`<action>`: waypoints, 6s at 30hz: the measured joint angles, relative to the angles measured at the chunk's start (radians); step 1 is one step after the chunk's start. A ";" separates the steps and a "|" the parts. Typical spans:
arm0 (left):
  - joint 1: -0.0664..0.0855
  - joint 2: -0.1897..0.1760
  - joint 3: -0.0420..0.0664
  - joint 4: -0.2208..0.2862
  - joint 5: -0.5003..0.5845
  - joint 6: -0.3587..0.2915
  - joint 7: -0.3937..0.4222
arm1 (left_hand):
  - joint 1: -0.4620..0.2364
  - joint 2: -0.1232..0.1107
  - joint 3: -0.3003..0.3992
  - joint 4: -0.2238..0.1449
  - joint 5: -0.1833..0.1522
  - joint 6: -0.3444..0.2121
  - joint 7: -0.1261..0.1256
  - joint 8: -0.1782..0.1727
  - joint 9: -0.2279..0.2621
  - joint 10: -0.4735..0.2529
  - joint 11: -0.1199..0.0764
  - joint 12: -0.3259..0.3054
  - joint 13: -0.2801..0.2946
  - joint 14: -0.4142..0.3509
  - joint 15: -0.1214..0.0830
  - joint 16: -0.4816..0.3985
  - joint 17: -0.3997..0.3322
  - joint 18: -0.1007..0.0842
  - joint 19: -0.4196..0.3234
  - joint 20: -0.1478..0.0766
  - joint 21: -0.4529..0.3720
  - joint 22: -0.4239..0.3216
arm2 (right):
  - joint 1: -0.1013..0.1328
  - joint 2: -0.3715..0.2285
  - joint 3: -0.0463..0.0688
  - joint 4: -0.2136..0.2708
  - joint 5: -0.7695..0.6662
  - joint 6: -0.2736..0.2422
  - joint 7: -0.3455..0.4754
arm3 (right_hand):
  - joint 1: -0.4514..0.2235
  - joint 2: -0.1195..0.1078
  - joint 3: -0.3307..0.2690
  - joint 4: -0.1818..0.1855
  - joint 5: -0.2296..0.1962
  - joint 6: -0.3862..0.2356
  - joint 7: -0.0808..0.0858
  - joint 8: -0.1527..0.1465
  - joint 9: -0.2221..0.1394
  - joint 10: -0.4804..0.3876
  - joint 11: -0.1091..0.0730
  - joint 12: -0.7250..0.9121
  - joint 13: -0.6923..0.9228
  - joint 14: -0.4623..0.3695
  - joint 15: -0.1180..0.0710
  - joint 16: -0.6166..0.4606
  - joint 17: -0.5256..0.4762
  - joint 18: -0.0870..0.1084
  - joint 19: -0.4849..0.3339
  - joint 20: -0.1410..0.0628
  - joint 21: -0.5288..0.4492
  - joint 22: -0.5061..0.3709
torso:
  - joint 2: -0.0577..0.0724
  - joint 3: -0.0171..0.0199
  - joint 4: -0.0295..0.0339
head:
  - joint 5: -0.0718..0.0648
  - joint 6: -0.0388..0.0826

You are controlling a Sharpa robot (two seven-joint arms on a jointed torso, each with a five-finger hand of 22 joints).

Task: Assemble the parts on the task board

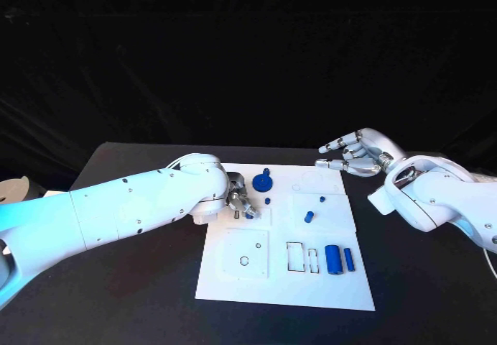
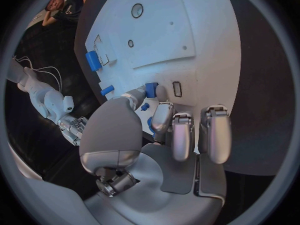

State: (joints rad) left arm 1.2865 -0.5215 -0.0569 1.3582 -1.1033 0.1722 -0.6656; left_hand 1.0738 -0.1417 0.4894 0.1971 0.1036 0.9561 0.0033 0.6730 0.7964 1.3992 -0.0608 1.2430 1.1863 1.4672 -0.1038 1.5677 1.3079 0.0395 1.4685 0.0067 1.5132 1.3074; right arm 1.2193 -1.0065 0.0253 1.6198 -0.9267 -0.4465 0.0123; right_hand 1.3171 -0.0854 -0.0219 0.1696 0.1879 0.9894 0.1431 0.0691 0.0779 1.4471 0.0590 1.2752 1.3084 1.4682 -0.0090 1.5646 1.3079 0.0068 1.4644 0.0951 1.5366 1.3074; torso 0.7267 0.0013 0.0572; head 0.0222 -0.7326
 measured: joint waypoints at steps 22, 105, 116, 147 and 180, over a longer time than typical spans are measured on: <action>-0.001 0.004 0.000 -0.014 0.000 0.003 0.000 | -0.062 0.014 -0.051 0.051 0.000 0.011 -0.004 0.012 0.003 0.018 -0.004 0.017 0.014 0.000 -0.007 0.000 0.000 0.000 -0.004 -0.004 0.005 0.000 | 0.000 -0.003 0.000 0.002 0.000 0.000 0.000 | 0.000 0.000 -0.005 0.005 0.000 0.000 0.000 0.000 0.000 0.000 0.000 0.000 0.000 0.000 0.000 0.000 0.000 0.000 0.000 0.000 -0.004 0.001 | 0.000 -0.0001 -0.0001 | 0.002 0.003; 0.081 -0.112 0.076 0.035 0.173 -0.028 0.010 | 0.026 0.067 -0.446 0.087 0.004 -0.080 0.058 -0.137 -0.146 -0.067 0.052 -0.088 -0.123 -0.002 0.024 0.000 0.000 -0.009 -0.001 0.021 -0.048 0.000 | -0.001 0.005 -0.002 -0.022 0.005 0.007 -0.001 | -0.008 0.008 -0.025 0.014 0.004 0.000 0.000 0.000 0.000 0.000 0.000 -0.004 0.000 0.000 0.000 0.000 0.000 0.000 0.000 0.000 -0.004 0.001 | -0.002 0.0000 0.0012 | 0.002 0.024; 0.099 -0.003 0.058 -0.178 0.144 0.022 0.028 | 0.070 0.082 -0.473 0.094 0.004 -0.089 0.076 -0.188 -0.226 -0.088 0.066 -0.112 -0.158 0.000 0.040 0.000 0.000 -0.009 -0.002 0.035 -0.053 0.000 | -0.002 0.013 -0.003 -0.025 0.008 0.008 -0.001 | -0.008 0.008 -0.025 0.014 0.004 0.000 0.000 0.000 0.000 0.000 0.000 -0.004 0.000 0.000 0.000 0.000 0.000 0.000 0.000 0.000 -0.004 0.000 | 0.001 -0.0011 0.0004 | 0.007 0.030; 0.081 0.088 0.032 -0.349 0.062 0.165 0.056 | 0.091 0.103 -0.503 0.089 0.004 -0.029 0.061 -0.160 -0.239 -0.073 0.051 -0.087 -0.136 0.000 0.040 0.000 0.000 -0.009 0.000 0.036 -0.043 0.000 | -0.006 0.022 -0.003 -0.028 0.010 0.011 0.000 | -0.008 0.008 -0.025 0.014 0.004 0.000 0.000 0.000 -0.001 0.000 0.000 -0.004 0.000 0.000 0.000 0.000 -0.001 0.000 0.000 0.000 -0.004 0.000 | 0.005 -0.0029 -0.0049 | 0.015 0.024; 0.076 0.101 0.031 -0.358 0.070 0.161 0.055 | 0.214 0.171 -0.474 0.049 0.008 -0.022 0.054 -0.135 -0.233 -0.064 0.043 -0.082 -0.131 0.000 0.032 0.000 0.000 -0.009 -0.004 0.032 -0.043 0.000 | -0.007 0.025 -0.003 -0.029 0.010 0.014 0.000 | -0.008 0.008 -0.025 0.014 0.010 0.000 0.000 0.000 -0.001 0.000 0.000 -0.004 0.000 0.000 0.000 0.000 0.000 0.000 0.000 0.000 -0.004 0.001 | 0.005 -0.0028 -0.0048 | 0.015 0.019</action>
State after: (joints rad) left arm 1.3622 -0.4204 -0.0255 1.0000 -1.0333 0.3332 -0.6111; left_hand 1.2876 0.0296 0.0158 0.2461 0.1114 0.9344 0.0570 0.5381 0.5631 1.3348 -0.0181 1.1614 1.0552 1.4672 -0.0716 1.5677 1.3074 0.0306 1.4647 0.0389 1.4704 1.3073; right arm 1.2126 -0.9813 0.0221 1.5907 -0.9162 -0.4327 0.0123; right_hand 1.3093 -0.0776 -0.0466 0.1834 0.1975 0.9894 0.1431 0.0691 0.0774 1.4472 0.0591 1.2717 1.3085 1.4682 -0.0090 1.5646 1.3081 0.0067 1.4644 0.0952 1.5329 1.3081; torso 0.7320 -0.0014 0.0524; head 0.0370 -0.7134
